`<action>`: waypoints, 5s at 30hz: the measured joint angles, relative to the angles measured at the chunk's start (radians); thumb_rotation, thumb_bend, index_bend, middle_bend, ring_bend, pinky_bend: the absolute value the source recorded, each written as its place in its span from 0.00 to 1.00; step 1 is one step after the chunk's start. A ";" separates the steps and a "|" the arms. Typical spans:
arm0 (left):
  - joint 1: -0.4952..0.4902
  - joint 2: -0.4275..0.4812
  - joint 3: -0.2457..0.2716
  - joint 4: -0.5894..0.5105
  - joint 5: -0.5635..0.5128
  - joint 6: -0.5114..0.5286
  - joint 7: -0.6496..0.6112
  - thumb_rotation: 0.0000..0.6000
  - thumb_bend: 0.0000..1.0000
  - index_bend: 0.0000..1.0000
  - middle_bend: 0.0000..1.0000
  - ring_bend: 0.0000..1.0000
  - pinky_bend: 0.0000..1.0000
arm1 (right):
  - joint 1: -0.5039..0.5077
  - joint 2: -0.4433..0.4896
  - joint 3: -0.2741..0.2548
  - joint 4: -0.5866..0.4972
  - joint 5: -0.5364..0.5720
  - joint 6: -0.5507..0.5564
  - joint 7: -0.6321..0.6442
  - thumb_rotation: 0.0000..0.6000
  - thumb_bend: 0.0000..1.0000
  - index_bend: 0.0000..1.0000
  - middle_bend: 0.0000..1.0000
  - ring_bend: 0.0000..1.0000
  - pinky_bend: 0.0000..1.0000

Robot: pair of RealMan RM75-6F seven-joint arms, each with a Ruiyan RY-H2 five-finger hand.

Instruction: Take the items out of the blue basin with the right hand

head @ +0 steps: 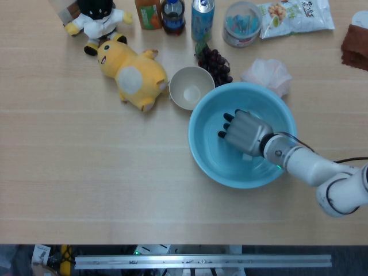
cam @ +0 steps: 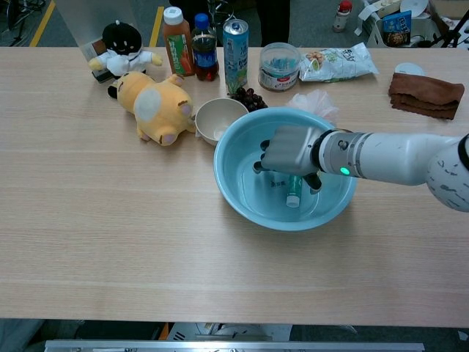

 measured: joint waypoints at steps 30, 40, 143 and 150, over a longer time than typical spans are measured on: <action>0.012 0.000 0.006 0.023 0.002 0.002 -0.033 1.00 0.37 0.26 0.26 0.25 0.26 | -0.125 -0.073 0.051 0.084 -0.120 0.072 -0.048 1.00 0.19 0.19 0.26 0.12 0.33; 0.015 0.005 0.008 0.022 0.003 0.002 -0.035 1.00 0.37 0.26 0.26 0.25 0.26 | -0.155 -0.061 0.085 0.083 -0.127 0.074 -0.057 1.00 0.19 0.19 0.26 0.13 0.34; 0.030 0.017 0.002 0.060 0.005 -0.003 -0.104 1.00 0.37 0.26 0.26 0.25 0.26 | -0.332 -0.207 0.208 0.268 -0.257 0.068 -0.180 1.00 0.19 0.47 0.32 0.20 0.37; 0.030 0.017 0.004 0.061 0.005 -0.007 -0.106 1.00 0.37 0.26 0.26 0.25 0.26 | -0.338 -0.218 0.209 0.281 -0.266 0.061 -0.184 1.00 0.21 0.50 0.33 0.20 0.38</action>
